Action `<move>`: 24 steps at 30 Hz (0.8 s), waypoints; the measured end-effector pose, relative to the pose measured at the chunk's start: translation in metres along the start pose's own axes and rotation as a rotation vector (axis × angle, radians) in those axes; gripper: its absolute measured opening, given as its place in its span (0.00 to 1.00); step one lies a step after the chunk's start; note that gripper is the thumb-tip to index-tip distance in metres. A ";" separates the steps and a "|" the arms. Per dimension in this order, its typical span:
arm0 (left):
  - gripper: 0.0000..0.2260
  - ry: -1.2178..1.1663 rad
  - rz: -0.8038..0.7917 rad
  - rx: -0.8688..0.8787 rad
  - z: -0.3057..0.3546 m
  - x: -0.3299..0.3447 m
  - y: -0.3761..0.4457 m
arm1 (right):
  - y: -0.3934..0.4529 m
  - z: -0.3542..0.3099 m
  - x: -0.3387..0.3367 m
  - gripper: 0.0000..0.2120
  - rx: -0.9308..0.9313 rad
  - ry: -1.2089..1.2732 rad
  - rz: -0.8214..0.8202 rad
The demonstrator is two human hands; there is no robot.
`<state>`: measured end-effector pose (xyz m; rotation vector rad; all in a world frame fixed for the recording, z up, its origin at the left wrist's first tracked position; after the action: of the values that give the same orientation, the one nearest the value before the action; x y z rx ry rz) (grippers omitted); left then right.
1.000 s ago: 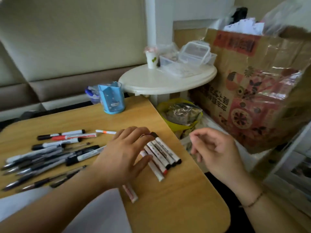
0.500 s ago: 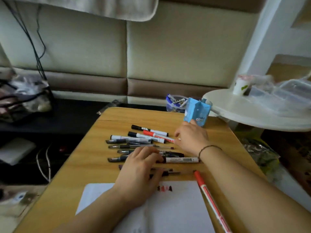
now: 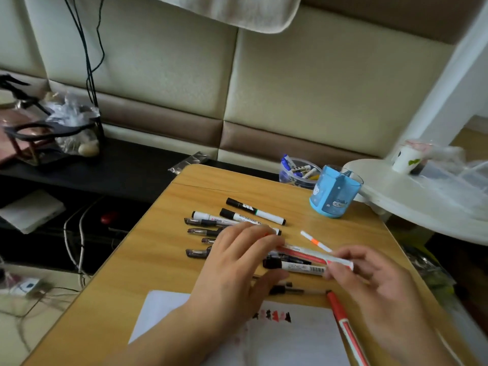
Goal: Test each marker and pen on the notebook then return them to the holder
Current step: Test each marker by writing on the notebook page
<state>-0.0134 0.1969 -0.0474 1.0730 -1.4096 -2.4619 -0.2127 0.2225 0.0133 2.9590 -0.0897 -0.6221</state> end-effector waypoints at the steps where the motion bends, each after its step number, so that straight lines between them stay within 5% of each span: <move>1: 0.14 0.014 -0.021 0.020 0.002 0.000 0.000 | -0.006 0.001 0.005 0.22 0.034 0.127 -0.031; 3: 0.13 -0.026 -0.086 0.040 0.007 0.000 0.000 | -0.011 0.010 0.016 0.32 0.108 0.353 -0.033; 6: 0.14 -0.078 -0.214 0.039 0.013 0.000 -0.001 | -0.011 0.022 0.030 0.30 0.119 0.518 -0.055; 13: 0.12 -0.262 -0.336 0.157 0.028 -0.001 -0.005 | -0.023 0.029 0.050 0.24 -0.012 0.393 -0.105; 24: 0.09 -0.231 -0.344 0.149 0.028 -0.004 -0.008 | -0.025 0.039 0.043 0.18 -0.113 0.343 -0.256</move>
<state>-0.0256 0.2235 -0.0427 1.1793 -1.6145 -2.8386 -0.1878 0.2398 -0.0422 2.9376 0.3458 -0.1287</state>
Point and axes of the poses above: each hand's wrist, its own y-axis towards the middle knuckle, its own x-axis out of the palm, z = x × y, the point moved 2 cm from there along y, towards the middle knuckle, and after that the axes turned 5 degrees about x, right-handed, at the moved point
